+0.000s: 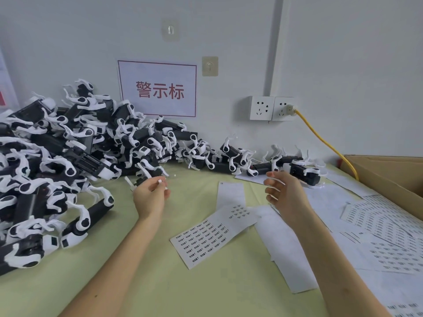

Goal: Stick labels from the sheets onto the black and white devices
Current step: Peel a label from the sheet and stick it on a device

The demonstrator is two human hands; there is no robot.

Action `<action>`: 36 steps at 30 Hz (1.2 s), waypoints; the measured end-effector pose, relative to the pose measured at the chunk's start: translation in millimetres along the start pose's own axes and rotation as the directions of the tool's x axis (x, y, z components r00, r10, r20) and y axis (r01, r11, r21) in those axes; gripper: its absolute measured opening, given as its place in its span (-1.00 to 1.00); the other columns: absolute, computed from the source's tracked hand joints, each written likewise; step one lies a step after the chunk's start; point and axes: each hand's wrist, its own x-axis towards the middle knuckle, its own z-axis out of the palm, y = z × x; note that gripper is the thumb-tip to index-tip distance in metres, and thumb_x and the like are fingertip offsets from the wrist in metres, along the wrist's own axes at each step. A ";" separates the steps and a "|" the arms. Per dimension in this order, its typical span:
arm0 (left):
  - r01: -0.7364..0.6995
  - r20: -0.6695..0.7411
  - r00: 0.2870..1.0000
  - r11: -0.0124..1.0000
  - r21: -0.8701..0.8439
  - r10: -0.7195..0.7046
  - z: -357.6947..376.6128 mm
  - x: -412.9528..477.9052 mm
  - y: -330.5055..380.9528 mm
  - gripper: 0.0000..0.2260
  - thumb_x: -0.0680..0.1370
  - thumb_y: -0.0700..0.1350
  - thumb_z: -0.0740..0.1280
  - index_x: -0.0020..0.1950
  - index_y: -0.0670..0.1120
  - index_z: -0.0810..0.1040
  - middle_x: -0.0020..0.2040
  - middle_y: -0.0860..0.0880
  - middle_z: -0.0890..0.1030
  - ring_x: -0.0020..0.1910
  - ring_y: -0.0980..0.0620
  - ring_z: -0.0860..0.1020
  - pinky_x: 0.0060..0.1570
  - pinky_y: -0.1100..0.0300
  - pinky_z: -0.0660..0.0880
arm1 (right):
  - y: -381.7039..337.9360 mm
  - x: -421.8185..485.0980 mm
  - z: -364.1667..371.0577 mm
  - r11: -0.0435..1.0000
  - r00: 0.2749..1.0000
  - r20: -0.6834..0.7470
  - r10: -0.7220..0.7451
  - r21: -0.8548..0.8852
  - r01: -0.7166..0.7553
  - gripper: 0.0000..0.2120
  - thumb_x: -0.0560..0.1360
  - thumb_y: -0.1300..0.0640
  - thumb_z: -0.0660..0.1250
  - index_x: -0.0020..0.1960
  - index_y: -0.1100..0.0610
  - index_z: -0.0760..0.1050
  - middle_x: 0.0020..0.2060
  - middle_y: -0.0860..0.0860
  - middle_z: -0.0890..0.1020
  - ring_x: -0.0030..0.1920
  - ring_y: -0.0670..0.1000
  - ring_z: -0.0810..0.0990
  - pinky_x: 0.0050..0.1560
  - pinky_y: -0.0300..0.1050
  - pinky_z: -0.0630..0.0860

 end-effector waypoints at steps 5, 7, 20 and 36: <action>-0.051 0.206 0.976 0.990 -0.130 0.078 8.9 -22.6 15.7 -0.82 0.65 -0.34 0.29 0.03 -0.15 0.67 -0.20 -0.04 0.67 -0.40 0.15 0.57 -0.21 0.28 0.63 | 3.8 -3.3 7.1 0.998 0.999 0.048 0.007 -0.062 -0.004 -0.86 0.59 0.20 0.27 -0.03 0.21 0.59 -0.30 0.06 0.60 -0.41 -0.01 0.53 -0.26 -0.15 0.47; 0.001 0.339 0.938 0.976 -0.218 0.075 12.3 -32.0 22.8 -0.82 0.65 -0.32 0.30 0.00 -0.13 0.68 -0.22 0.01 0.67 -0.36 0.14 0.56 -0.18 0.25 0.61 | 5.0 -5.9 11.7 0.994 0.992 0.117 0.043 -0.109 -0.030 -0.86 0.59 0.21 0.27 -0.01 0.25 0.59 -0.27 0.10 0.62 -0.38 0.02 0.58 -0.28 -0.14 0.54; 0.396 0.794 0.599 0.824 -0.405 0.103 22.7 -61.5 30.3 -0.79 0.51 -0.27 0.31 -0.16 -0.03 0.70 -0.15 -0.03 0.61 -0.28 0.09 0.53 -0.01 0.17 0.59 | 34.9 -20.0 41.2 0.955 0.826 0.514 0.230 -0.282 -0.091 -0.60 0.69 -0.13 0.16 0.30 0.11 0.58 0.18 0.09 0.70 0.19 0.14 0.69 0.16 0.04 0.57; 0.142 0.636 0.765 0.990 -0.014 -0.101 28.1 -66.4 24.5 -0.84 0.65 -0.07 0.34 0.15 -0.04 0.69 -0.09 -0.01 0.72 -0.19 0.05 0.63 -0.18 0.18 0.49 | 31.9 -28.9 46.2 0.914 0.934 0.356 -0.004 -0.377 0.148 -0.73 0.61 -0.03 0.35 0.23 0.09 0.57 0.07 0.12 0.72 -0.04 0.02 0.67 -0.06 -0.12 0.56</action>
